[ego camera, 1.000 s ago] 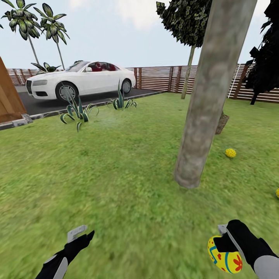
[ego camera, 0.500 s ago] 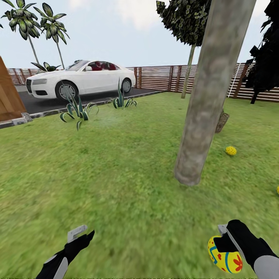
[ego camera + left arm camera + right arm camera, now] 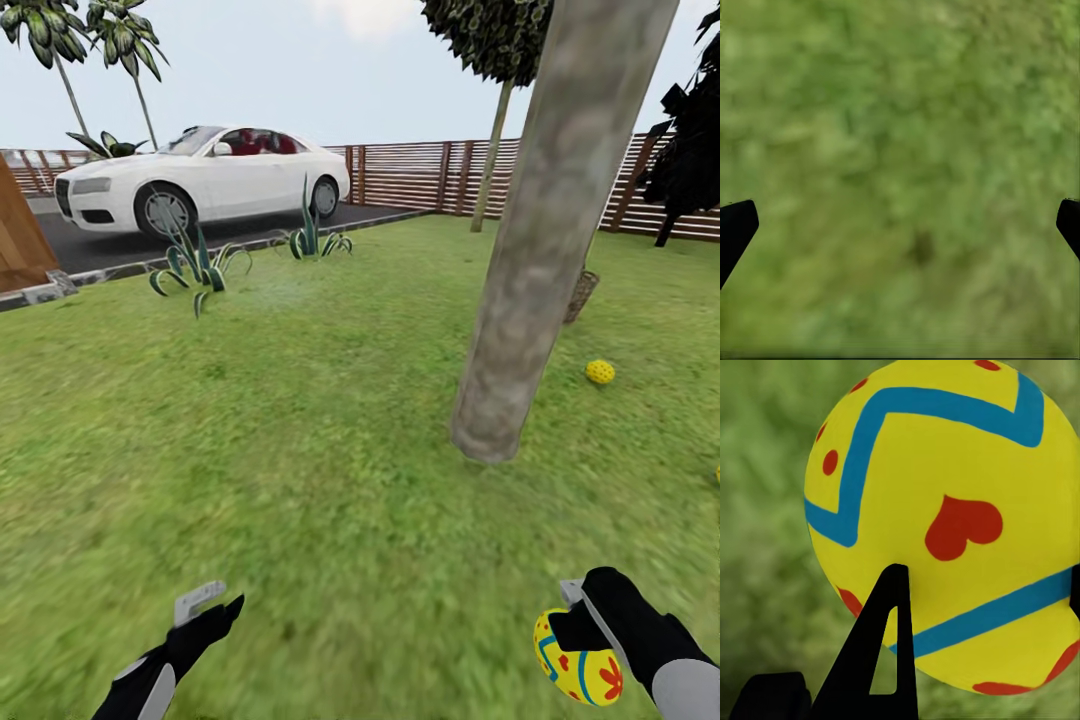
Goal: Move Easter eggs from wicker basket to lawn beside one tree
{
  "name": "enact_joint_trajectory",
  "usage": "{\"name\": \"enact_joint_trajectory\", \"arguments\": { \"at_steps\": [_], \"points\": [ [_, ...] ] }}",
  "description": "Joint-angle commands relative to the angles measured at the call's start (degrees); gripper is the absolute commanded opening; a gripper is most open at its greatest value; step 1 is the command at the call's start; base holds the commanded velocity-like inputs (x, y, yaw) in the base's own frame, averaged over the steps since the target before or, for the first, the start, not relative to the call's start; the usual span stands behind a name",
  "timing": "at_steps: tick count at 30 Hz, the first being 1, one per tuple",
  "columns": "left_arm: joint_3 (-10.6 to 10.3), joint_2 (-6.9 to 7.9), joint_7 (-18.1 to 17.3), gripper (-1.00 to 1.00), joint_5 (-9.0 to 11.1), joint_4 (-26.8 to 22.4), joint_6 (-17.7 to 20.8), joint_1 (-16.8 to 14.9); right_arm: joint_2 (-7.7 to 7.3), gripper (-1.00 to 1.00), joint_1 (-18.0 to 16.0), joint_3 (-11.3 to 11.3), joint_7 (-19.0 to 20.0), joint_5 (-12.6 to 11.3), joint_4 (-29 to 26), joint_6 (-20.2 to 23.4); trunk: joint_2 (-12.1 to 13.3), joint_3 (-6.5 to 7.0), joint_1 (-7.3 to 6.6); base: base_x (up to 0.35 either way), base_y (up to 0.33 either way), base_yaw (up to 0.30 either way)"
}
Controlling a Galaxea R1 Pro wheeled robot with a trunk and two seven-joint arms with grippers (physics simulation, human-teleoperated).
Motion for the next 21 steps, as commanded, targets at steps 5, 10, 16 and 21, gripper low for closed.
{"name": "enact_joint_trajectory", "arguments": {
  "at_steps": [5, 10, 16, 21],
  "points": [
    [0.2, -0.02, -0.4, 1.0, 0.6, -0.1, 0.6, 0.0, -0.14, -1.0, 0.0, 0.2, 0.4, 0.7, -0.1, 0.1, -0.1, -1.17, 0.11, 0.0, 0.0, 0.0],
    [0.2, -0.02, -0.4, 1.0, 0.6, 0.0, 0.6, 0.0, -0.31, -1.0, 0.0, -0.3, 0.6, 0.2, -0.1, -0.4, -0.2, -2.27, 0.24, 0.0, 0.0, 0.0],
    [0.2, -0.08, -0.4, 1.0, 0.6, 0.0, 0.6, 0.0, -0.31, -1.0, 0.0, -0.4, 0.5, 0.2, -3.8, -0.3, -0.2, -3.6, 0.4, 0.0, 0.0, 0.0],
    [0.2, -0.76, -0.4, 1.0, 0.5, 0.0, 0.5, 0.0, -0.31, -1.0, 0.0, -0.5, 0.5, 0.2, -4.9, -0.3, -0.3, -4.71, 0.53, 0.0, 0.0, 0.0]
  ]
}}
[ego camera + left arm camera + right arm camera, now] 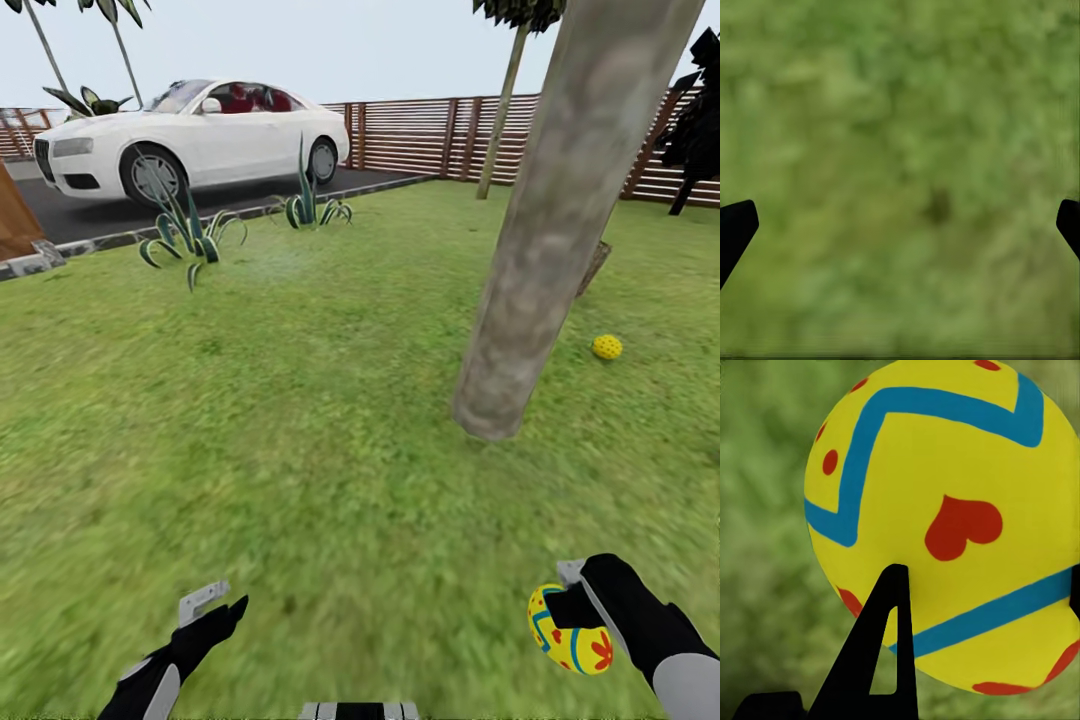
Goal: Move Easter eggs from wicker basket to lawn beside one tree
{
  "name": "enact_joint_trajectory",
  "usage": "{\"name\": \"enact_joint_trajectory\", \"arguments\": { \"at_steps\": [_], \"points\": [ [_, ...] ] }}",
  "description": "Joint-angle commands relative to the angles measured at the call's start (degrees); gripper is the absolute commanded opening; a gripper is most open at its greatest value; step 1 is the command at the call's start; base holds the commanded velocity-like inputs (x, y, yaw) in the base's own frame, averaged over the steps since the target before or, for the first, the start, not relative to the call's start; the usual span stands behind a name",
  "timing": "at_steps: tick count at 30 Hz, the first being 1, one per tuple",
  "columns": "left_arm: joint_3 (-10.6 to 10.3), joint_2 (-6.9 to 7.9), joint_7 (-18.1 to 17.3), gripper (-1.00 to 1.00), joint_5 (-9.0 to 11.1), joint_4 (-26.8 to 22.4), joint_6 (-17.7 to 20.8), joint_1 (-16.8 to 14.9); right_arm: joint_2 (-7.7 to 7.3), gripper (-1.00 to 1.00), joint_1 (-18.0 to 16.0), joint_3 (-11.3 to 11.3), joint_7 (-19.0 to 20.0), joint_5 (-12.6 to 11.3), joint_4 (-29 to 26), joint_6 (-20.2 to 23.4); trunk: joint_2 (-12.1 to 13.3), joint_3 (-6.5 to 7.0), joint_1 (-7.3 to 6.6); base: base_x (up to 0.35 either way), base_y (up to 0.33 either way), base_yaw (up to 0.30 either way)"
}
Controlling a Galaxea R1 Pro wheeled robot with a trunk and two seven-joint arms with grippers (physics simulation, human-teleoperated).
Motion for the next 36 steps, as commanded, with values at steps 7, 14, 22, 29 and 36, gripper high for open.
{"name": "enact_joint_trajectory", "arguments": {
  "at_steps": [7, 14, 22, 29, 36],
  "points": [
    [0.2, -0.23, -0.4, 1.0, 0.6, -0.1, 0.6, 0.0, -0.05, -1.0, 0.0, 0.2, 0.4, 0.6, -0.4, 0.2, -0.1, -1.61, 0.17, 0.0, 0.0, 0.0],
    [0.2, -0.32, -0.4, 1.0, 0.6, 0.0, 0.6, 0.0, -0.11, -1.0, 0.0, 0.2, 0.4, 0.6, -2.2, 0.2, -0.2, -3.16, 0.35, 0.0, 0.0, 0.0],
    [0.2, -0.33, -0.4, 1.0, 0.6, -0.1, 0.6, 0.0, -0.05, -1.0, 0.0, 0.4, 0.4, 0.6, -2.7, 0.6, -0.3, -4.93, 0.55, 0.0, 0.0, 0.0],
    [0.2, -0.33, -0.4, 1.0, 0.6, -0.1, 0.6, 0.0, 0.03, -1.0, 0.0, 0.5, 0.4, 0.6, -2.7, 0.6, -0.4, -6.48, 0.73, 0.0, 0.0, 0.0],
    [0.2, -0.33, -0.4, 1.0, 0.6, -0.1, 0.6, 0.0, 0.04, -1.0, 0.0, 0.5, 0.4, 0.6, -2.6, 0.7, -0.5, -8.03, 0.91, 0.0, 0.0, 0.0]
  ]
}}
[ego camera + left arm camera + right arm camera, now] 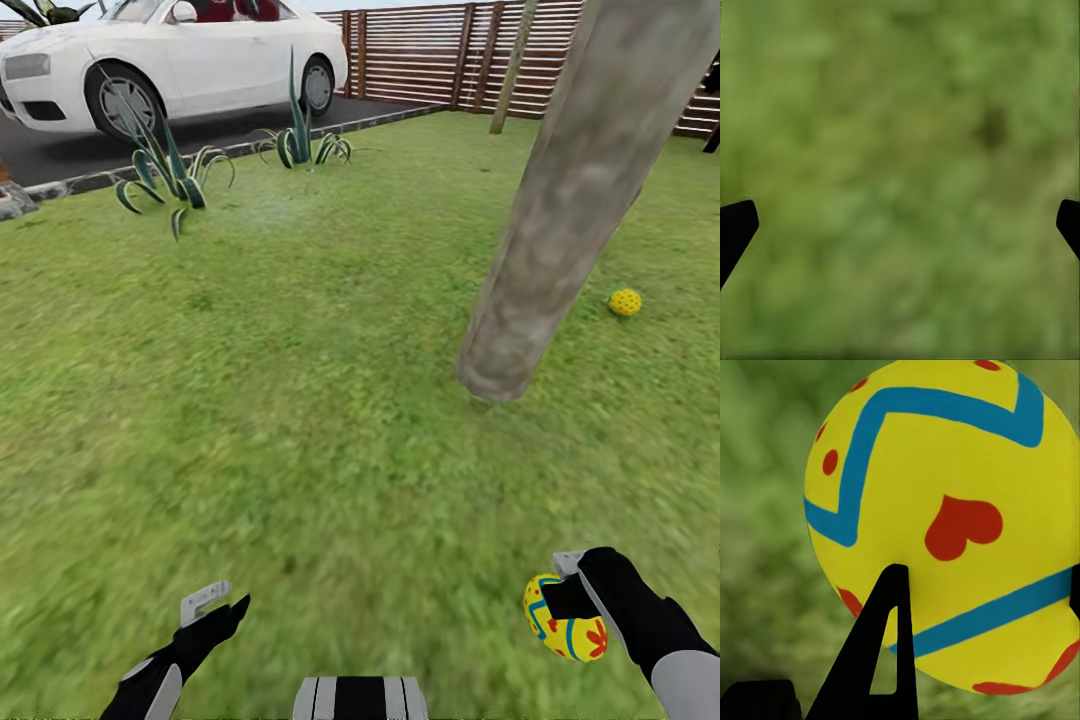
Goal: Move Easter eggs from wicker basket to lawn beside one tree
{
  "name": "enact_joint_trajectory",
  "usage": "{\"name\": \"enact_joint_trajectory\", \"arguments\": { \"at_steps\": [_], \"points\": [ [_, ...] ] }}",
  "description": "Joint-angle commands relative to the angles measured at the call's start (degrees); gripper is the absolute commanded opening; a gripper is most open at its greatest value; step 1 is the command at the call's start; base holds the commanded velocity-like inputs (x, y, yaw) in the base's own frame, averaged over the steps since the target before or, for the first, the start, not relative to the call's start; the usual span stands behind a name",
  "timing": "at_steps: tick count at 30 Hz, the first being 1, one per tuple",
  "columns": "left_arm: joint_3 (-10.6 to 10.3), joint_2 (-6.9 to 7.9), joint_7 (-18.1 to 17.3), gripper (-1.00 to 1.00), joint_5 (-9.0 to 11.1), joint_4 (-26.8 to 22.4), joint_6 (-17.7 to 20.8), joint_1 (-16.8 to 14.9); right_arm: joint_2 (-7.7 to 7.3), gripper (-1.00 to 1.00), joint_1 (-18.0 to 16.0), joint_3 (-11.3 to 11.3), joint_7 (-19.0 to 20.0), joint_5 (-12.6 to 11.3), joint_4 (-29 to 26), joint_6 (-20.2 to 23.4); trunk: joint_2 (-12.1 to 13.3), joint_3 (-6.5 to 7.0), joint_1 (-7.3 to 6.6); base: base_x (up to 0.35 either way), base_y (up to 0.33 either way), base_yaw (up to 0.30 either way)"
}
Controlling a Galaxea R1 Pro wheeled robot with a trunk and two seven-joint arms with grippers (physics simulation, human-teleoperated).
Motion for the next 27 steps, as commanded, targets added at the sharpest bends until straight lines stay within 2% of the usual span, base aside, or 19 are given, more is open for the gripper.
{"name": "enact_joint_trajectory", "arguments": {
  "at_steps": [1, 20, 27],
  "points": [
    [0.2, -0.03, -0.4, 1.0, 0.6, -0.1, 0.6, 0.0, -0.05, -1.0, 0.0, 0.2, 0.4, 0.6, -0.1, 0.2, 0.0, -0.27, 0.01, 0.0, 0.0, 0.0],
    [0.2, -0.03, -0.4, 1.0, 0.6, -0.1, 0.6, 0.0, -0.05, -1.0, 0.0, 0.3, 0.4, 0.6, -0.1, 0.2, -0.3, -4.48, 0.5, 0.0, 0.0, 0.0],
    [0.2, -0.03, -0.4, 1.0, 0.6, -0.1, 0.6, 0.0, -0.05, -1.0, 0.0, 0.3, 0.4, 0.6, -0.1, 0.2, -0.3, -4.92, 0.55, 0.0, 0.0, 0.0]
  ]
}}
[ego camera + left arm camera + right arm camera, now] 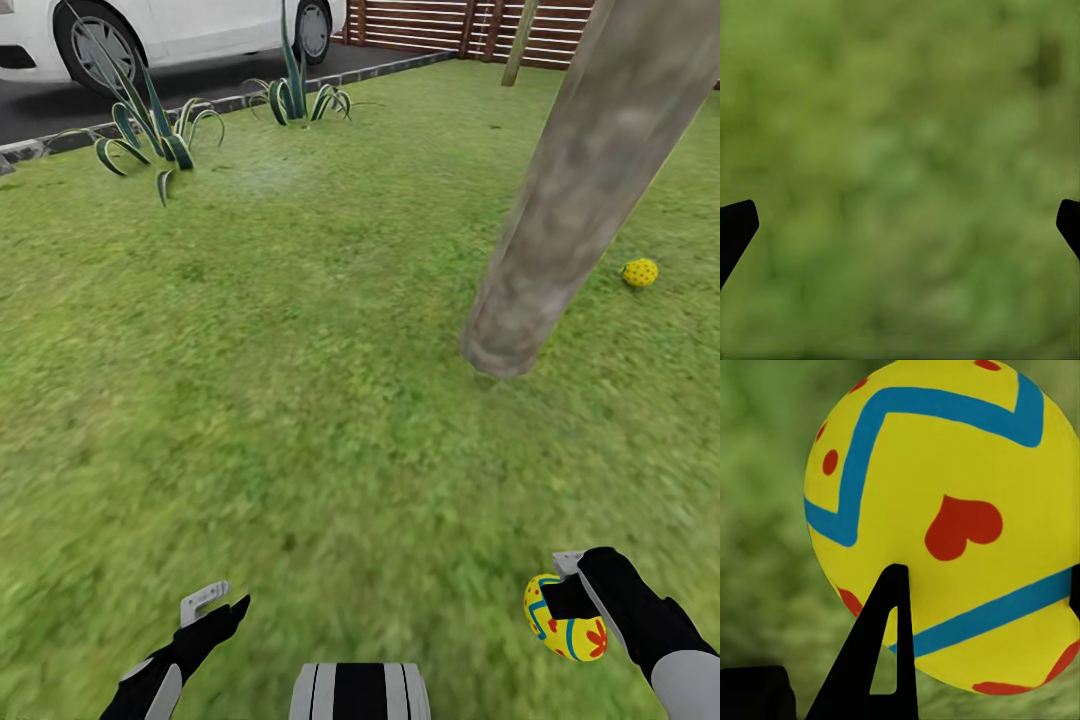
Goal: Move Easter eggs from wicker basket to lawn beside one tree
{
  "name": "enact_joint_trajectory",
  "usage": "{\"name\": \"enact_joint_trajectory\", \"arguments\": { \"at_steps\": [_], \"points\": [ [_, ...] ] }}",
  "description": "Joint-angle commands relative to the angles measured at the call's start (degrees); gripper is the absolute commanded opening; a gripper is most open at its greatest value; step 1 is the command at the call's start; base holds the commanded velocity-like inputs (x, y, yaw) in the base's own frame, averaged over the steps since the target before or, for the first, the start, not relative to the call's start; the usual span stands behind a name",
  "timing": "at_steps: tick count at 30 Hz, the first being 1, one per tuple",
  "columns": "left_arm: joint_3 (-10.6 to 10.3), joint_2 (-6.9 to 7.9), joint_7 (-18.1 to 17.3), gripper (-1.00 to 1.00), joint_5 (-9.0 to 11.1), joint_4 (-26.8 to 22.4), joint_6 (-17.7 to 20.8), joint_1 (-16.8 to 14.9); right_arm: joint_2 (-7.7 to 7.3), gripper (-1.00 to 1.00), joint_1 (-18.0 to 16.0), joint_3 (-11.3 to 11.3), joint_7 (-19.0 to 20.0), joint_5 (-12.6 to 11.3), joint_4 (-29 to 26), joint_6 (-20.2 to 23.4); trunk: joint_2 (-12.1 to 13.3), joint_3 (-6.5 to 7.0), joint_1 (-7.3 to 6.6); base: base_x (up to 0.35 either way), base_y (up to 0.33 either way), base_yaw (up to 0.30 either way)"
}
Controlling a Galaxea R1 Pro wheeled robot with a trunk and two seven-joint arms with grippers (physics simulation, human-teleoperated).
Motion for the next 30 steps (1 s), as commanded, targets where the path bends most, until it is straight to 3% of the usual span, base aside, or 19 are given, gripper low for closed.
{"name": "enact_joint_trajectory", "arguments": {
  "at_steps": [1, 9, 10, 26, 30],
  "points": [
    [0.2, -0.03, -0.4, 1.0, 0.6, -0.1, 0.6, 0.0, -0.05, -1.0, 0.0, 0.2, 0.4, 0.6, -0.1, 0.2, 0.0, -0.04, -0.01, 0.0, 0.0, 0.0],
    [0.2, -0.03, -0.4, 1.0, 0.6, -0.1, 0.6, 0.0, -0.05, -1.0, 0.0, 0.2, 0.4, 0.6, -0.1, 0.2, 0.0, -0.04, -0.01, 0.0, 0.0, 0.0],
    [0.2, -0.06, -0.4, 1.0, 0.6, 0.0, 0.6, 0.0, -0.05, 1.0, 0.0, 0.1, 0.4, 0.6, -0.1, 0.2, 0.0, -0.04, -0.01, 0.0, 0.0, 0.0],
    [0.2, -0.04, -0.5, 1.0, 0.6, -0.1, 0.7, 0.0, 0.03, 1.0, 0.0, 0.2, 0.4, 0.7, 0.4, 0.4, 0.0, -0.04, -0.01, 0.0, 0.0, 0.0],
    [0.2, -0.06, -0.4, 1.0, 0.6, -0.1, 0.9, 0.0, 0.03, 1.0, 0.0, 0.3, 0.4, 0.7, 0.5, 0.4, 0.0, 0.85, -0.11, 0.0, 0.0, 0.0]
  ]
}}
